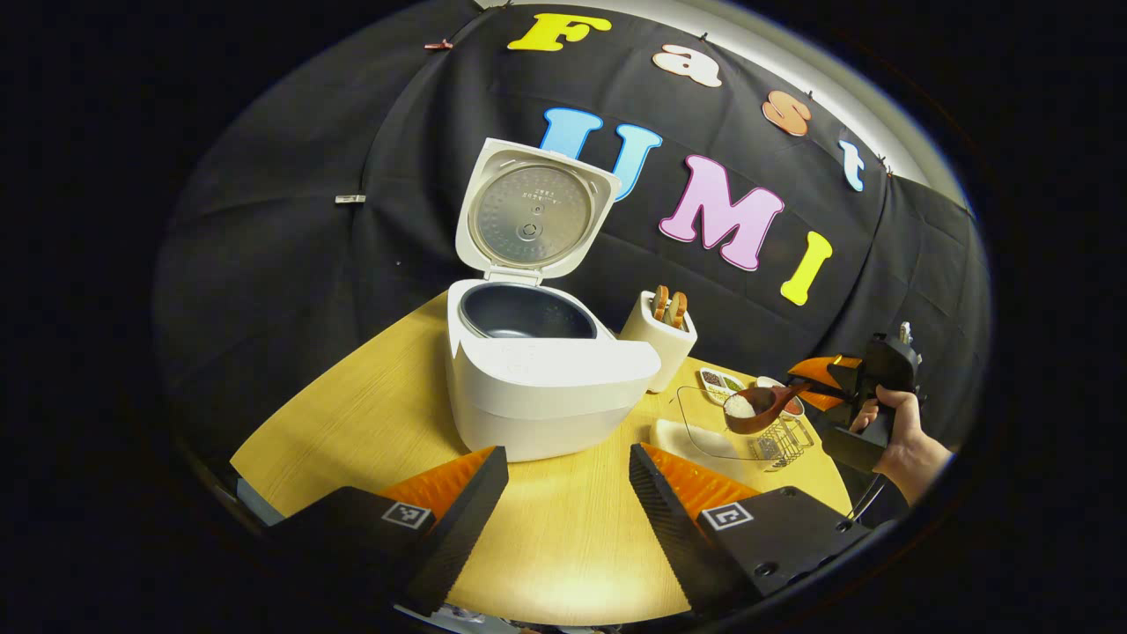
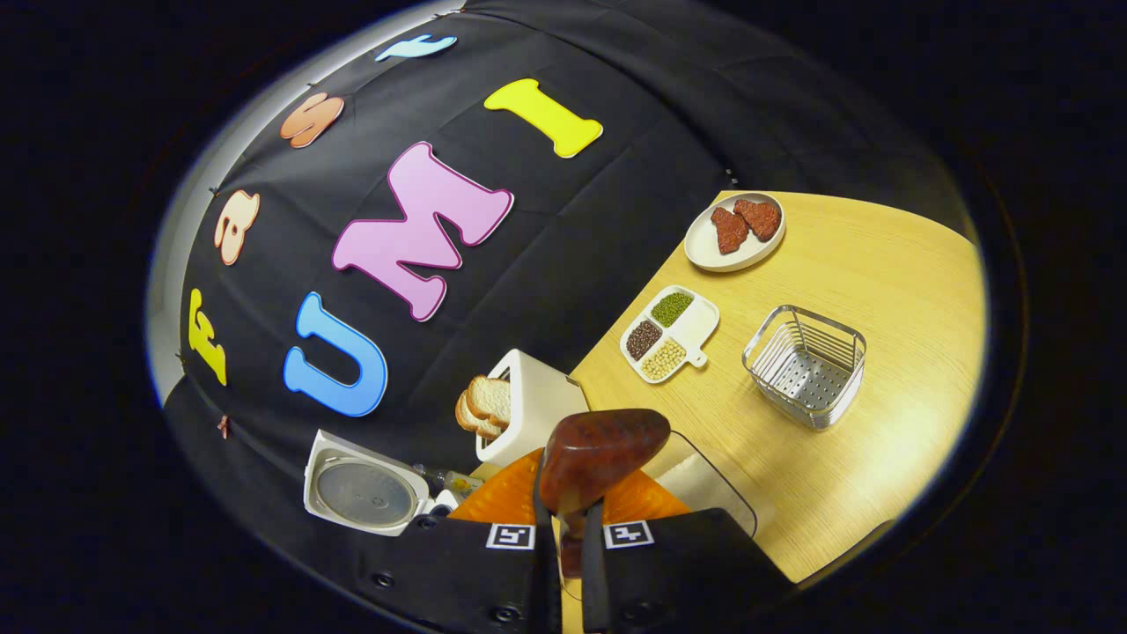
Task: Close the left gripper, press the button to open the rice cooker; take a wooden spoon from the chopstick holder with the right hand, scoop a spoonful of rice and pour it into the rice cooker, then put the wooden spoon back into the chopstick holder.
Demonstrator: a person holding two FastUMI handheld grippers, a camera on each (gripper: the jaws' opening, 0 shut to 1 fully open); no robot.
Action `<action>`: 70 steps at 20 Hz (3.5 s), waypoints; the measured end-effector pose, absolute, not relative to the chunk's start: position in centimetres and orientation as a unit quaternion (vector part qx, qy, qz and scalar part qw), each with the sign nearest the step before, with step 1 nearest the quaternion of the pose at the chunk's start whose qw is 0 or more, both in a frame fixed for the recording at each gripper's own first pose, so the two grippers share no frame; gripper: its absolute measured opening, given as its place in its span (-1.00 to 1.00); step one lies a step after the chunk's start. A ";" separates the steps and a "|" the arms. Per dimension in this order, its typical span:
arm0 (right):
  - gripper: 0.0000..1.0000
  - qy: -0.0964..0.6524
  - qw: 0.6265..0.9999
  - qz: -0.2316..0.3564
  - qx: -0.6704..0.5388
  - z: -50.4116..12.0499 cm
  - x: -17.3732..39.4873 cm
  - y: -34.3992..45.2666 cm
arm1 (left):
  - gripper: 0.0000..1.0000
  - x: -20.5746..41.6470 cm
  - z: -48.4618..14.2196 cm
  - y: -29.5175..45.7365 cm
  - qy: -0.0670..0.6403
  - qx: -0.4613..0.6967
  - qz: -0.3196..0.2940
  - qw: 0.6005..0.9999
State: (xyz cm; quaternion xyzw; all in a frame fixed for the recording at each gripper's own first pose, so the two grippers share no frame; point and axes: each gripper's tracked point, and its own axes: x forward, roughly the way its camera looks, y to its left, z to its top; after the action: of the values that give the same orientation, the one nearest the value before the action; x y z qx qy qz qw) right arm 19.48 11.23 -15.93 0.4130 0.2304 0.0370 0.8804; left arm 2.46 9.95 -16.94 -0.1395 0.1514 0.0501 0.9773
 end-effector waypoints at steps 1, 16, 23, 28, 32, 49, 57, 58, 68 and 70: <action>-0.73 0.228 0.878 0.040 0.418 -15.2 19.8 11.6 | 0.92 2.4 -17.0 9.9 0.151 -0.142 0.050 0.977; -0.73 0.236 0.835 0.128 0.480 -6.3 24.3 25.2 | 0.91 1.2 -18.3 14.5 0.150 -0.175 0.089 0.969; -0.73 0.258 0.814 0.161 0.494 -6.6 24.8 33.8 | 0.91 0.8 -19.1 17.3 0.153 -0.182 0.112 0.965; -0.73 0.259 0.838 0.210 0.431 -6.9 23.5 40.1 | 0.91 -0.3 -19.7 19.4 0.152 -0.187 0.133 0.961; -0.74 0.219 0.880 0.263 0.329 -6.9 22.5 44.2 | 0.92 -1.3 -20.2 20.6 0.155 -0.200 0.147 0.956; -0.73 0.099 0.909 0.402 0.042 -10.2 19.6 50.9 | 0.92 -2.0 -19.7 21.2 0.152 -0.181 0.144 0.961; -0.73 0.037 0.879 0.469 -0.078 -10.9 16.5 54.1 | 0.92 -2.0 -19.3 20.3 0.152 -0.153 0.132 0.968; -0.74 0.027 0.874 0.476 -0.094 -10.9 16.0 54.5 | 0.94 -1.9 -19.2 20.1 0.150 -0.154 0.130 0.968; -0.73 0.026 0.869 0.488 -0.071 -8.6 14.2 54.3 | 0.92 -1.7 -18.6 18.9 0.142 -0.145 0.130 0.971; -0.74 0.023 0.880 0.473 -0.035 -6.3 15.0 52.5 | 0.92 -1.3 -18.3 18.2 0.140 -0.146 0.127 0.971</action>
State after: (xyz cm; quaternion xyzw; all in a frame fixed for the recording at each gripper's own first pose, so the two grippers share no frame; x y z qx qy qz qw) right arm 14.99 52.47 -6.34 -0.0349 0.0232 0.4732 0.8800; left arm -1.28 18.25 -18.34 -0.1457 0.1401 0.1274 0.9710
